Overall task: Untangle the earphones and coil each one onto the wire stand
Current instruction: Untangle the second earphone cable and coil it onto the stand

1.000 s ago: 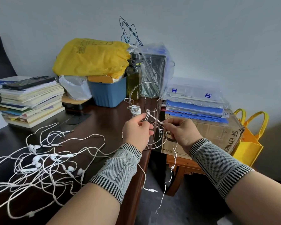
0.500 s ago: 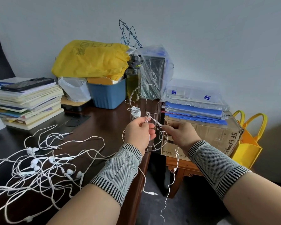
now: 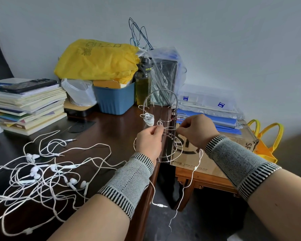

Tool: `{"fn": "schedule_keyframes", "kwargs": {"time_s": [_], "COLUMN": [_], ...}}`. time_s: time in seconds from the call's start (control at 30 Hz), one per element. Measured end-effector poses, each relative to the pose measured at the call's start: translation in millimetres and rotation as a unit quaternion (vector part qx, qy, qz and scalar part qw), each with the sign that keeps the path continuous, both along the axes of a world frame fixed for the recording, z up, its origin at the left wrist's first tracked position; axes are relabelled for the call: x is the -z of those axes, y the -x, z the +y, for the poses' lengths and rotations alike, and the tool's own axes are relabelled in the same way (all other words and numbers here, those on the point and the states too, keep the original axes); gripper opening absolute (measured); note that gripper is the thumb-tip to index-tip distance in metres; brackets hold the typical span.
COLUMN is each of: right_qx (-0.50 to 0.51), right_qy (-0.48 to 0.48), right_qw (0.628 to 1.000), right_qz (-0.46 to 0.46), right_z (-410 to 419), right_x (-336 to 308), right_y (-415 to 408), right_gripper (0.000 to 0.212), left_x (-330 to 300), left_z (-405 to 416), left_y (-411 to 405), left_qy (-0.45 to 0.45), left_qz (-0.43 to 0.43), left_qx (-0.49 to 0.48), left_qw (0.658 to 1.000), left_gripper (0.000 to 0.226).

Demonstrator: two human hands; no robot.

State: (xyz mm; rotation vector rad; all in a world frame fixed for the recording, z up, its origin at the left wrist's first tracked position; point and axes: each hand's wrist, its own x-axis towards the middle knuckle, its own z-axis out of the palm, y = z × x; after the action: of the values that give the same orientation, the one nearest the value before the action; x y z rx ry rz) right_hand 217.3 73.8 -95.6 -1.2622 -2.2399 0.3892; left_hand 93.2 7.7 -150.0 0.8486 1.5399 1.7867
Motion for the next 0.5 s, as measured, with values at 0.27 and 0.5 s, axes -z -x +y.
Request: {"fn": "schedule_keyframes", "kwargs": {"time_s": [0.27, 0.5], "right_qx": [-0.007, -0.040], "right_qy": [0.053, 0.070], "right_qw": [0.997, 0.991], "right_qz": [0.047, 0.103], "right_z": [-0.7, -8.4], "right_x": [2.4, 1.7], "right_y": [-6.6, -7.1], "right_gripper": [0.014, 0.014], "left_x": [0.0, -5.0], "left_z": [-0.5, -4.6], "left_y": [2.1, -3.4], "left_qy": [-0.011, -0.038], "left_qz": [0.024, 0.148], "left_qx": [-0.035, -0.059], "left_qw": [0.999, 0.986], "left_gripper": [0.026, 0.030]}}
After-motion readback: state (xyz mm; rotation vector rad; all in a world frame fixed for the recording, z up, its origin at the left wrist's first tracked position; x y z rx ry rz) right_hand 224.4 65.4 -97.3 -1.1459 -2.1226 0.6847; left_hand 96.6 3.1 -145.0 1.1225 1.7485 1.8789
